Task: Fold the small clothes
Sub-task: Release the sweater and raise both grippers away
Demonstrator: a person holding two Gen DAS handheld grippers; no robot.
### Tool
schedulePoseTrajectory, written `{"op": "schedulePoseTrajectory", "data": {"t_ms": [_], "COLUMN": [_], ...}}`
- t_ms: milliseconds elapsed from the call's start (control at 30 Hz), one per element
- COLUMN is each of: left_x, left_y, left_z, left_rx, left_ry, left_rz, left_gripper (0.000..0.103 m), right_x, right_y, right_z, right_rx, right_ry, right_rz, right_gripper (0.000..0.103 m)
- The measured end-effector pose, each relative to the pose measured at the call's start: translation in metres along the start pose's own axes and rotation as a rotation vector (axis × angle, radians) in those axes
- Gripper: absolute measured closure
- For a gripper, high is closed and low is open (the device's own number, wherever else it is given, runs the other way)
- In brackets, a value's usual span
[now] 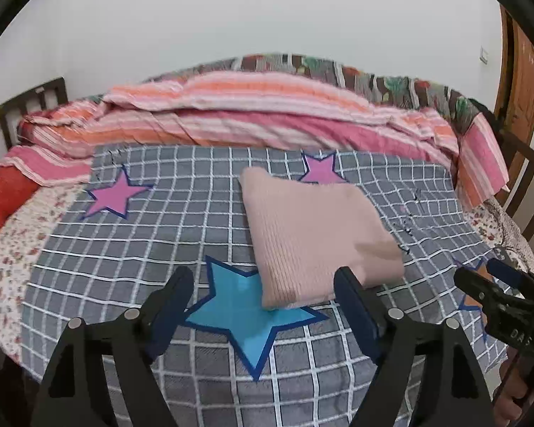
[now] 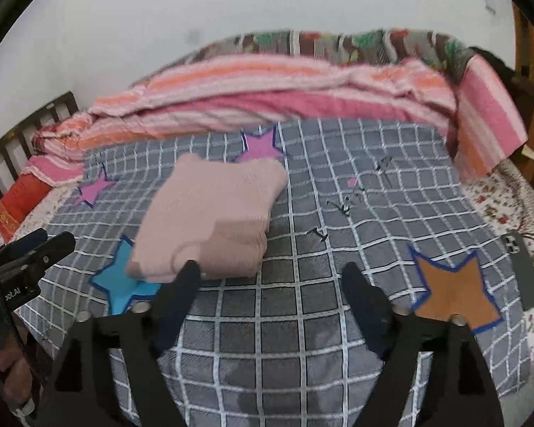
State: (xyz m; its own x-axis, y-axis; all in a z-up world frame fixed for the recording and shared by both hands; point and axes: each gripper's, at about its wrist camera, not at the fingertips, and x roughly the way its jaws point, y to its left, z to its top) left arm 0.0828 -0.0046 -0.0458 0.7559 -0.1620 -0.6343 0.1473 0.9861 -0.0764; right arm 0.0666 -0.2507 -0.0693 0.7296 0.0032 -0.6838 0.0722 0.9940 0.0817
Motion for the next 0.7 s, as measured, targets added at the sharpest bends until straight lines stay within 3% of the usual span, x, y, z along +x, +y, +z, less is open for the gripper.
{"op": "schedulePoseTrajectory", "data": {"t_ms": [167,267,700], "left_x": [-0.032,-0.045,-0.065], "left_y": [0.001,0.001,-0.002], "left_z": [-0.003,-0.006,-0.020], "left_rx": [0.000,-0.006,-0.011], "left_ry": [-0.027,-0.041,-0.054], "left_rz": [0.013,0.020,0.037], "left_gripper": [0.021,0.021,0.021], "right_x": [-0.039,-0.055,-0.078], "right_y": [0.004,0.006,0.004], "right_z": [-0.006,-0.010,-0.019], "right_rx": [-0.005,-0.023,-0.026], "right_ry": [-0.040,-0.063,-0.077], "right_rz": [-0.015,-0.053,-0.076], "right_gripper": [0.006,0.004,0.004]}}
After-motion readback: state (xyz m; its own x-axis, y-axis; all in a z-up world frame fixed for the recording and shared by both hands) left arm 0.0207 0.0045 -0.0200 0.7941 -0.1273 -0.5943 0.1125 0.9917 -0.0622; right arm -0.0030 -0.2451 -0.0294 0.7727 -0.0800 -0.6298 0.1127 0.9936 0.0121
